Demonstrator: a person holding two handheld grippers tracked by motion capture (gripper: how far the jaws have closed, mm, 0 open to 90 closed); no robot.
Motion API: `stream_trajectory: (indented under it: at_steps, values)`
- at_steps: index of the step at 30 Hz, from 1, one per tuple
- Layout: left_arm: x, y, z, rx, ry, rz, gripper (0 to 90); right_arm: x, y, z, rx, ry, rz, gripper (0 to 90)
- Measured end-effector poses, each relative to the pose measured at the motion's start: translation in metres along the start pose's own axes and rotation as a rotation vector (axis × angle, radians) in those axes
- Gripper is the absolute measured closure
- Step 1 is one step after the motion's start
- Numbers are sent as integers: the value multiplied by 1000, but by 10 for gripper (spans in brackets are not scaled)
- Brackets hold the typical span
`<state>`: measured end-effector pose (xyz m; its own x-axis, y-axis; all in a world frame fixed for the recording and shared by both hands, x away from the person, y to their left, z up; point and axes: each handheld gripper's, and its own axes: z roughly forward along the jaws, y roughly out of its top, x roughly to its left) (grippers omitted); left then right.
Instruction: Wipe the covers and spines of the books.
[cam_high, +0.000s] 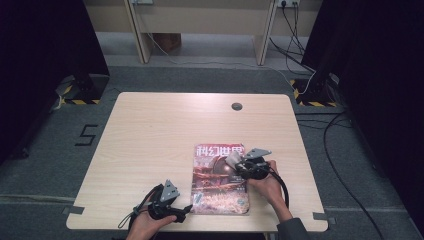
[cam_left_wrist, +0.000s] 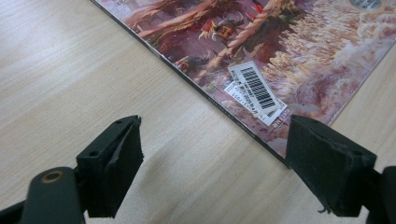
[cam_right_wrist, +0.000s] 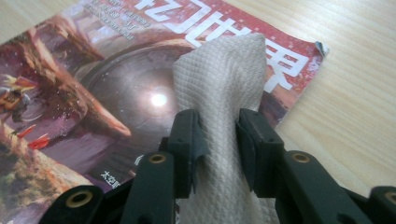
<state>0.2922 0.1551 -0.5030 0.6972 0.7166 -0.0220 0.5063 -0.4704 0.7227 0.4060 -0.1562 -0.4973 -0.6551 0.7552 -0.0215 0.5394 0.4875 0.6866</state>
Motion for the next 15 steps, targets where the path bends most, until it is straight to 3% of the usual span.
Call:
stream_trajectory:
  at_steps: [6, 7, 15]
  values:
    - [-1, 0, 0, 1, -3, 2, 182, 19, 4, 3, 5, 42, -41, 673]
    - [0, 0, 0, 3, -3, 1, 182, 35, 8, 7, 0, 71, -69, 673]
    - [2, 0, -1, -1, 1, -9, 181, 83, 16, 15, 2, 179, -172, 661]
